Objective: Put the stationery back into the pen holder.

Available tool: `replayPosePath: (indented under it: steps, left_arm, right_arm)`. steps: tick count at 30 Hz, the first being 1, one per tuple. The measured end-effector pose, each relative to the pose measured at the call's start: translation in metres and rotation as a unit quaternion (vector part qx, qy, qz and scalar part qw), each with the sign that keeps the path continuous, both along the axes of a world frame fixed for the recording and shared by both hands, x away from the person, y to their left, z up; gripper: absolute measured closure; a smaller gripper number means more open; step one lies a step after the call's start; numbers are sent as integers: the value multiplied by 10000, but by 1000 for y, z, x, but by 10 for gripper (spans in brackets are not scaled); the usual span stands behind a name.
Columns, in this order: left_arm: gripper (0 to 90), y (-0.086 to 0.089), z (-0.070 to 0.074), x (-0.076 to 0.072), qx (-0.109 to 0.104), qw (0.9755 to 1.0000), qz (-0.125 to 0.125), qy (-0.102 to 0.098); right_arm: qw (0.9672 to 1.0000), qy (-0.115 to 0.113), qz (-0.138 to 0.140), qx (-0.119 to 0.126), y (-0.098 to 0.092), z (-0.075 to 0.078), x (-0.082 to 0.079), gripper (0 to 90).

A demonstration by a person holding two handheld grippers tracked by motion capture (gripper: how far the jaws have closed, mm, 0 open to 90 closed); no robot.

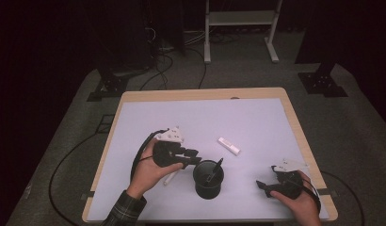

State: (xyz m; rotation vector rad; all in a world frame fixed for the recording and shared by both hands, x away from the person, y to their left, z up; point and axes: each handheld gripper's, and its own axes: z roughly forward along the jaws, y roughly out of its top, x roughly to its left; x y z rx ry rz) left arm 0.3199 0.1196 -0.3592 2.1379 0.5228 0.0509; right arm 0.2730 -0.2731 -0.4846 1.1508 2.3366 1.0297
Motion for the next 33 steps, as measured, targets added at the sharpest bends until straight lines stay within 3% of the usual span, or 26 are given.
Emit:
replayPosePath:
  steps: [12,18,28,33]
  left_arm:
    - [638,23,1,0,33,9995,283,-109]
    - [581,34,-3,2,122,9987,471,-157]
    - [523,42,-16,10,430,9950,900,-111]
    - [498,44,-19,14,605,9913,1167,-27]
  right_arm:
    - [10000,0,1,-1,0,0,0,128]
    - [10000,2,-2,2,0,0,0,128]
    - [10000,4,0,-4,0,0,0,128]
    - [10000,3,1,-5,0,0,0,128]
